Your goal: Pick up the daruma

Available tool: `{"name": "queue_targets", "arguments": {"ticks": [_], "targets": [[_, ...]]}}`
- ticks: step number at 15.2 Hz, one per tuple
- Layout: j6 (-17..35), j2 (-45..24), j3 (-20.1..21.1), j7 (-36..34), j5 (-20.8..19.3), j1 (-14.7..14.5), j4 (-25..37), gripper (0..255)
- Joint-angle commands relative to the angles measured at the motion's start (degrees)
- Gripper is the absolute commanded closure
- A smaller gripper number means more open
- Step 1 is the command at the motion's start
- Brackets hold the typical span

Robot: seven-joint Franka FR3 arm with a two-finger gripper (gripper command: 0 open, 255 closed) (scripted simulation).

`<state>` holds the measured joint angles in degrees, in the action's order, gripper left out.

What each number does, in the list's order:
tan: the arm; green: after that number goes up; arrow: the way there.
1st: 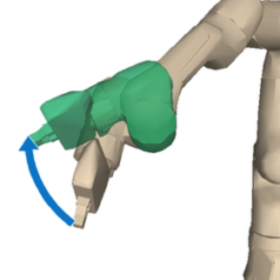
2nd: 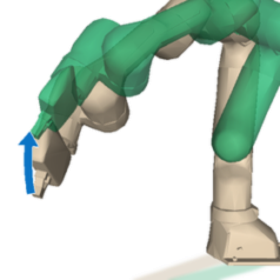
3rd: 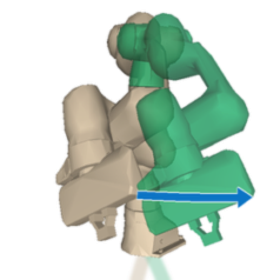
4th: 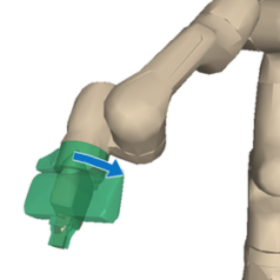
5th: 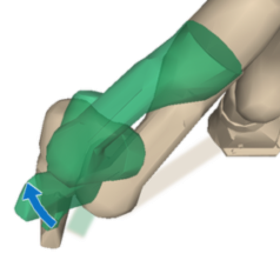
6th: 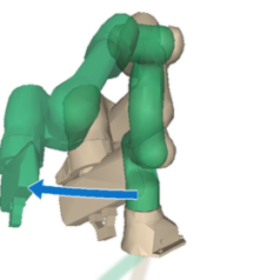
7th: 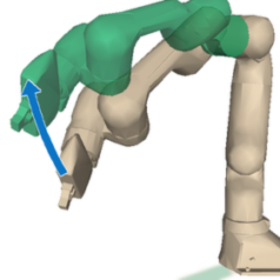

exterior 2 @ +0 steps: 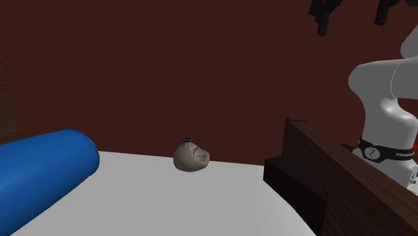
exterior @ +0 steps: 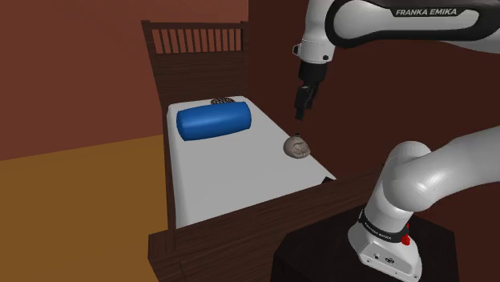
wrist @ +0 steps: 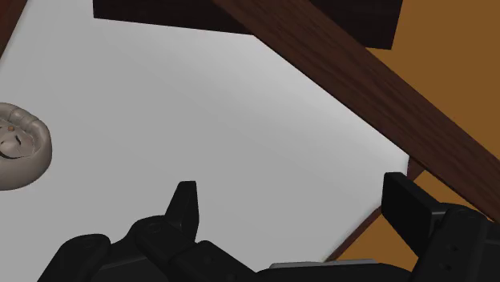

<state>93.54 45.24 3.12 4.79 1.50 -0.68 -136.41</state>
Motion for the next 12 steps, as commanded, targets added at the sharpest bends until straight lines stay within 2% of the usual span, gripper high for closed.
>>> {"name": "queue_targets", "arguments": {"ticks": [1,12], "targets": [[0.0,0.0,0.0,0.0,0.0,0.0,0.0,0],[14.8,-10.3,-10.9,11.2,-6.0,4.5,-4.3,0]]}}
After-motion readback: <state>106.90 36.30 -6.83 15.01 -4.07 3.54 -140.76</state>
